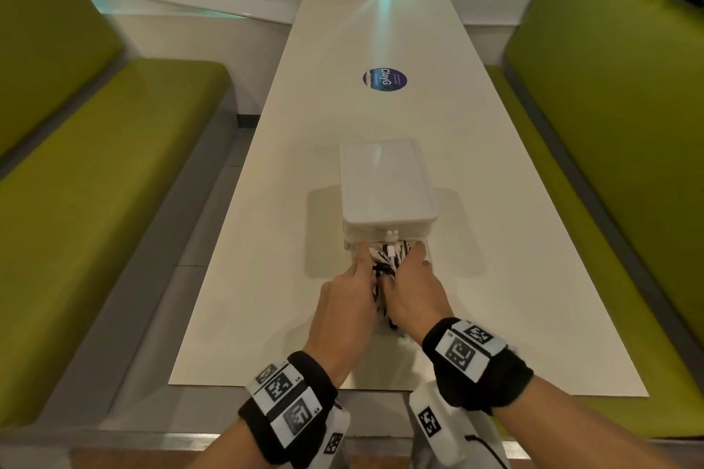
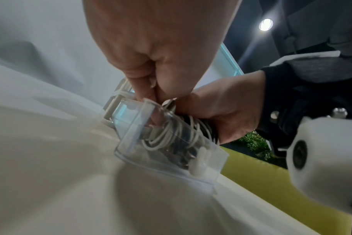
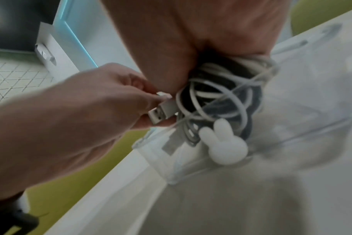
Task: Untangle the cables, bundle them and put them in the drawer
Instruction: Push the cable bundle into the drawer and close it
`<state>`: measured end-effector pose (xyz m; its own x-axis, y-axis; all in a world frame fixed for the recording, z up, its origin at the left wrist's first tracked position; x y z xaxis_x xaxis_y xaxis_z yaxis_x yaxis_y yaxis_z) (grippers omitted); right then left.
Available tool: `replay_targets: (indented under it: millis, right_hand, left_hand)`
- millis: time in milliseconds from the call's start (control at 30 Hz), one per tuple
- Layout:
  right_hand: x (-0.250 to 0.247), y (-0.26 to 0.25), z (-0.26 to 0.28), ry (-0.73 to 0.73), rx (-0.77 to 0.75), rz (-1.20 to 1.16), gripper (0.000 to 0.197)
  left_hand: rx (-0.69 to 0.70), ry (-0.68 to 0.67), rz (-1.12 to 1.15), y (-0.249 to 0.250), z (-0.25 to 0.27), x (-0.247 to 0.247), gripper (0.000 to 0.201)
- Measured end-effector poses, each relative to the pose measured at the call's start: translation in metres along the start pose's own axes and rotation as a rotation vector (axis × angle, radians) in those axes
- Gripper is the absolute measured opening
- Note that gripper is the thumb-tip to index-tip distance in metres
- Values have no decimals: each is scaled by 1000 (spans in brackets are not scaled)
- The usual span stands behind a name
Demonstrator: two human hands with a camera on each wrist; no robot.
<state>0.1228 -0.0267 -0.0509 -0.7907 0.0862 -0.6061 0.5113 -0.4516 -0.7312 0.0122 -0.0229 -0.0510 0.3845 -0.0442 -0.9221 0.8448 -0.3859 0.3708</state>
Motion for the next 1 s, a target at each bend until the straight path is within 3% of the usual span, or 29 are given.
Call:
replay_targets:
  millis: [133,233,367,467,700,867,1000]
  right_hand:
    - [4,-1,3,30,-21,51,61]
    - [4,-6,-5,-32,11,154,52]
    - [3,-10,-20,-139,46,352,77]
    - [3,-12,-25,-190,63,425,85]
    - [3,-14,-37,-419,69,527,80]
    - [-5,-24,-28,-500,-55,581,52]
    - [-4,-24,-26,-475,-19,566,67]
  left_hand:
    - [-8,-1,14,2,1,-1,59]
    - [-2,13,71,1,1,-3,61]
    - [32,58,147,1,8,-3,63]
    - [80,59,180,0,12,-2,57]
    - [182,-74,144,-1,0,1,78]
    - [231,-166,80,-3,-12,-4,92]
    - [230,-327,117,-8,-20,-5,95]
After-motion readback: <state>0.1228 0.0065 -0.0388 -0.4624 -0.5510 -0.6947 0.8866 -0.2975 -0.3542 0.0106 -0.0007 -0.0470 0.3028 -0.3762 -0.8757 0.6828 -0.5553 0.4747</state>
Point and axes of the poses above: each hand's wrist, its own z-axis away from the middle knuckle, its own x-axis out of the palm, y = z × x, the point moved 3 cm from there along -z, towards the middle knuckle, and after that the axes turned 8 degrees about -z, right-handed, at the moved point
